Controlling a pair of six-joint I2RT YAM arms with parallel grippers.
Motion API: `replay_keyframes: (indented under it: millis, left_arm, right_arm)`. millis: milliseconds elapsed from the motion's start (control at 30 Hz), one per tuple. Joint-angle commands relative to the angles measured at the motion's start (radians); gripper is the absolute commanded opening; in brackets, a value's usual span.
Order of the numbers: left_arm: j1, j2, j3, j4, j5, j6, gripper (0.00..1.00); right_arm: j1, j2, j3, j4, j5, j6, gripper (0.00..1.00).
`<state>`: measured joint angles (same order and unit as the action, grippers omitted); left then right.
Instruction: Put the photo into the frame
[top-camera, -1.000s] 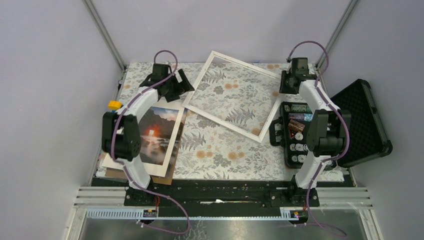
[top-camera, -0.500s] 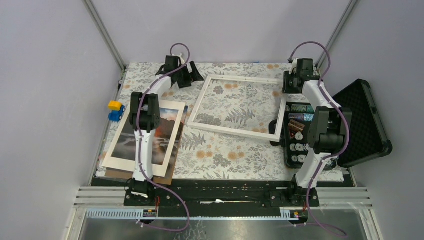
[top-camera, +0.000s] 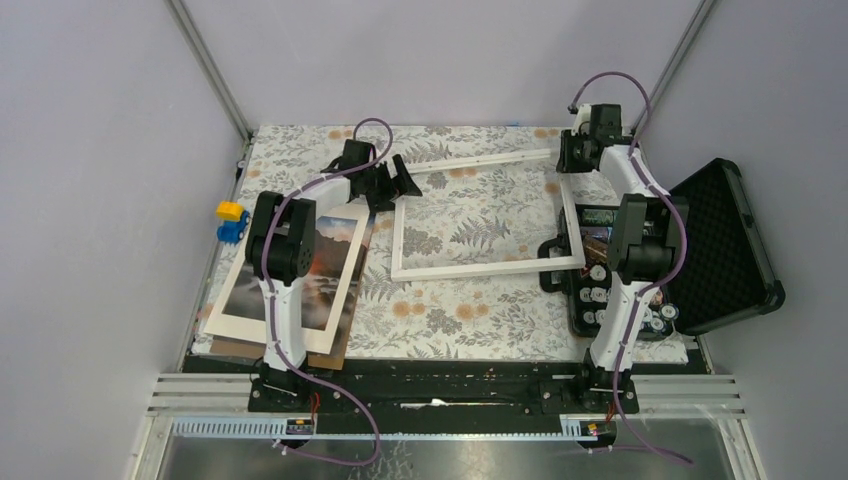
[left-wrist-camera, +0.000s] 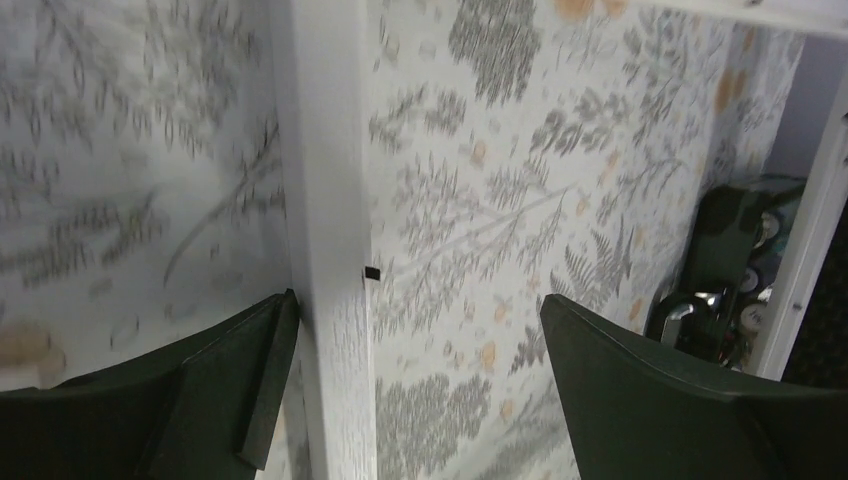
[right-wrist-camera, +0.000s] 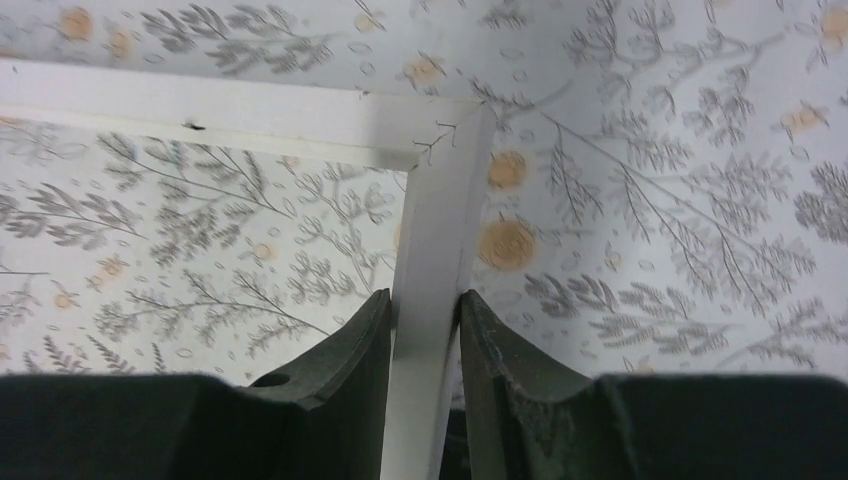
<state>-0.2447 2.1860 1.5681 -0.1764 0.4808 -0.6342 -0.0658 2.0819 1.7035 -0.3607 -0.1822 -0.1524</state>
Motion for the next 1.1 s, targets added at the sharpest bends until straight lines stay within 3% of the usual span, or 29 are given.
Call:
replay_keyframes:
  millis: [0,200,367,500,633,733,900,1067]
  left_arm:
    - [-0.016,-0.156,-0.091,-0.025,-0.005,0.005,0.98]
    - [-0.034,-0.197,0.025,-0.3,-0.392,0.14,0.97]
    - [-0.082,-0.093,0.209,-0.424,-0.528,0.172,0.74]
    - [-0.126,-0.045,0.278,-0.472,-0.575,0.18,0.64]
    - [-0.15,-0.039,0.277,-0.501,-0.631,0.185,0.83]
    - [-0.149,-0.044,0.258,-0.522,-0.654,0.178,0.85]
    - [-0.15,-0.057,0.221,-0.526,-0.666,0.191,0.67]
    - [-0.15,-0.03,0.238,-0.548,-0.677,0.194,0.58]
  right_arm:
    - [0.015,0.041,0.146,0.008,-0.143,0.014,0.0]
    - [0.04,0.033,0.152,-0.029,-0.118,0.089,0.0]
    - [0.049,-0.009,0.069,-0.008,-0.048,0.084,0.0]
    - [0.047,0.005,0.066,-0.024,-0.009,0.057,0.0]
    - [0.048,0.009,0.062,-0.022,-0.011,0.059,0.0]
    - [0.047,0.012,0.062,-0.021,-0.011,0.059,0.0]
    - [0.047,0.014,0.062,-0.021,-0.002,0.058,0.0]
    - [0.047,0.017,0.059,-0.021,0.008,0.05,0.0]
